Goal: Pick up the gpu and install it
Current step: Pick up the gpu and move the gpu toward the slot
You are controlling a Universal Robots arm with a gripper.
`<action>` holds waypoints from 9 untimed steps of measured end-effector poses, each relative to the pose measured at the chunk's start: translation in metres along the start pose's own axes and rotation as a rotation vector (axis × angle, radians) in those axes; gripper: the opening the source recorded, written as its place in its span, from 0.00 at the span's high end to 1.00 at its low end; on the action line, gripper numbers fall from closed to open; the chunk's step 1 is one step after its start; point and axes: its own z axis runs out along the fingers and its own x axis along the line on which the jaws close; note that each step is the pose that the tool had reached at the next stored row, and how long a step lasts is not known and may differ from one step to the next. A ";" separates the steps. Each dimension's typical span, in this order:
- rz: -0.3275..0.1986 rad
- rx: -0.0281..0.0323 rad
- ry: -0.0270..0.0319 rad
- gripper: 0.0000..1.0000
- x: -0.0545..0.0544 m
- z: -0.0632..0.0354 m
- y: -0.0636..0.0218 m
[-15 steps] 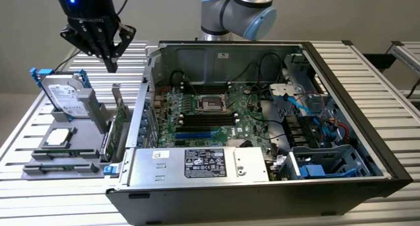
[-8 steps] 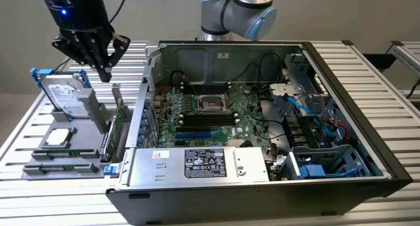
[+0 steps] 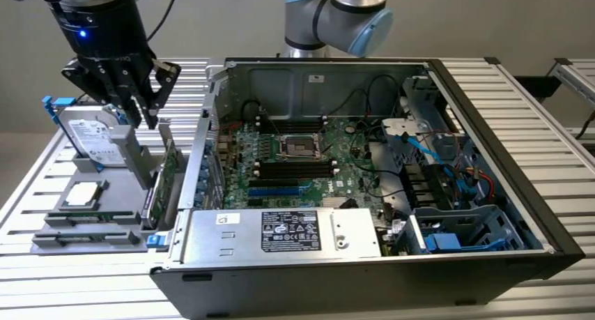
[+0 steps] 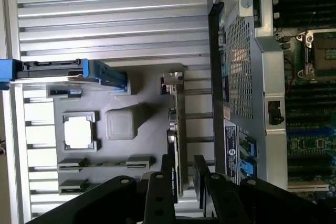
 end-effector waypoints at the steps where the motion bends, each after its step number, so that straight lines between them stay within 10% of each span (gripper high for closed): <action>1: 0.000 0.0000 0.0000 0.69 0.000 0.0018 -0.0005; 9: 0.000 0.0000 0.0000 0.68 0.001 0.0160 -0.0059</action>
